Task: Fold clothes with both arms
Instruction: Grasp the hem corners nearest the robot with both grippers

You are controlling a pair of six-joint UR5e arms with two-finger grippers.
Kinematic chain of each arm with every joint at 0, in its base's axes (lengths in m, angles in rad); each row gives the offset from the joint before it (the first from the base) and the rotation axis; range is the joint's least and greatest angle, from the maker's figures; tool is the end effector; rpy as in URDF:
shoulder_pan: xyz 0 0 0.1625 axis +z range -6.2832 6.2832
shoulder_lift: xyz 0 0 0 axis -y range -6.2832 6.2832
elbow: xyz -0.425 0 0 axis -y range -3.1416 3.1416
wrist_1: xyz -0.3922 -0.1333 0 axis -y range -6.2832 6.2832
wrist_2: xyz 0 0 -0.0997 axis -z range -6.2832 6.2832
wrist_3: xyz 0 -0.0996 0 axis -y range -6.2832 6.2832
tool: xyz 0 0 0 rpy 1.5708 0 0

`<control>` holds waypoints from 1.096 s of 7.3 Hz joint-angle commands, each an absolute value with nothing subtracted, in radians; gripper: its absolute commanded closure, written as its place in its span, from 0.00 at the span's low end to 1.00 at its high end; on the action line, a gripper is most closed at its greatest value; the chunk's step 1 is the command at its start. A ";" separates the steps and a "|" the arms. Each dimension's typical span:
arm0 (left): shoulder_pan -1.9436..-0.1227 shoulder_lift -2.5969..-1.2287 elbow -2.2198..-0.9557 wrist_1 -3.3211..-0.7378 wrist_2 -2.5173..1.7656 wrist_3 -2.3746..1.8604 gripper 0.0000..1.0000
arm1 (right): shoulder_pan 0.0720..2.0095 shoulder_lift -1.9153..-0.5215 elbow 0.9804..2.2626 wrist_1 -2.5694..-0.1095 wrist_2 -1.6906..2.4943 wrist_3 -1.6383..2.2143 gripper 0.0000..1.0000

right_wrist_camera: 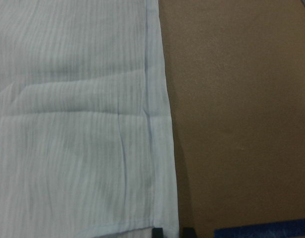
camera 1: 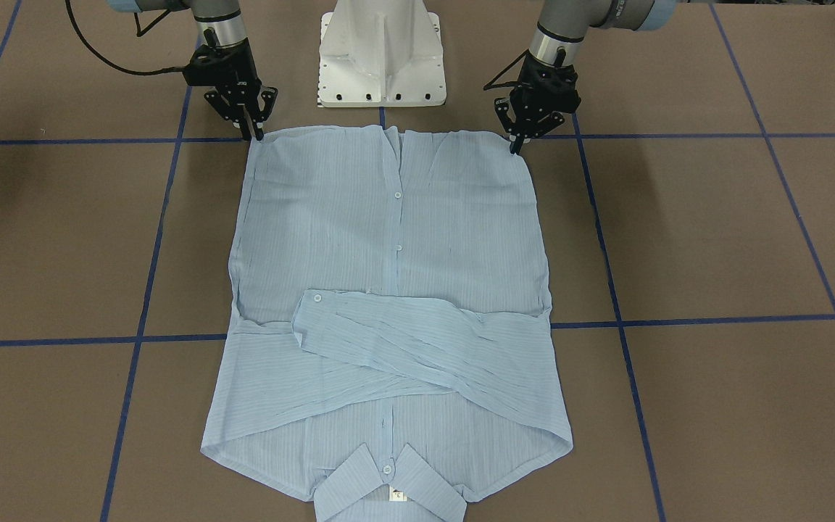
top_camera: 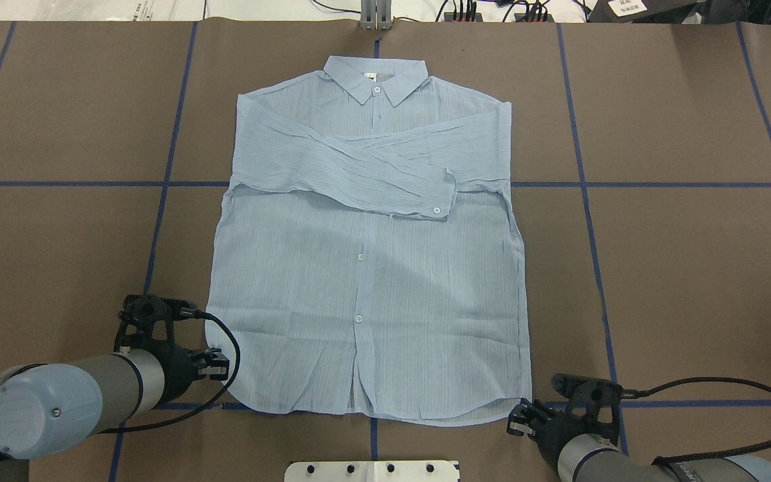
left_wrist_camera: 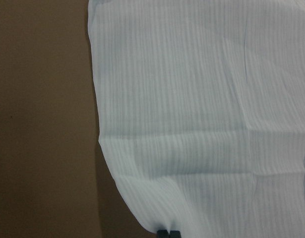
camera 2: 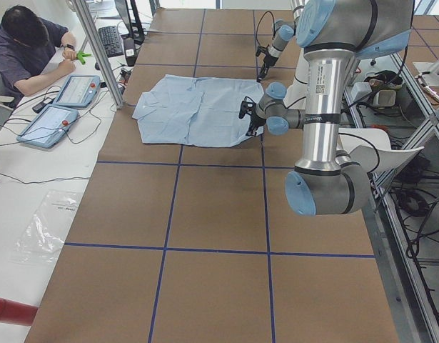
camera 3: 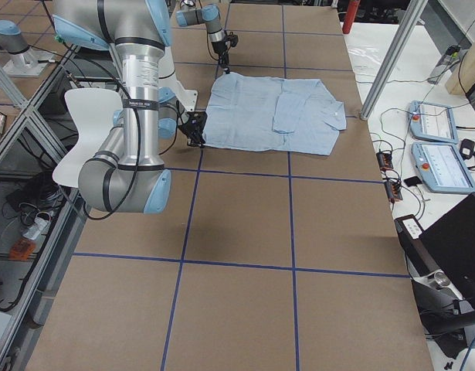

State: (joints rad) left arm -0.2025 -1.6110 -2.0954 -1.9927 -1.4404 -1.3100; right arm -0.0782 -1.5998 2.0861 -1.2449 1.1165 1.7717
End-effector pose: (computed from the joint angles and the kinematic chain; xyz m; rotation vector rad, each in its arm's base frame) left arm 0.4464 -0.2410 0.3485 0.3426 0.9313 -0.0109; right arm -0.4803 -0.1399 0.3932 0.3145 -0.8519 0.2986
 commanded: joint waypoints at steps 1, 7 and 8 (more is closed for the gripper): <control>-0.202 -1.611 -2.095 -1.993 -1.440 -1.310 1.00 | -0.075 -1.592 2.086 -1.250 1.115 1.767 0.90; -0.207 -1.608 -2.253 -1.933 -1.513 -1.298 1.00 | -0.017 -1.594 2.436 -1.681 1.251 1.761 1.00; -0.207 -1.608 -2.379 -1.822 -1.558 -1.298 1.00 | -0.021 -1.591 2.586 -1.836 1.294 1.761 1.00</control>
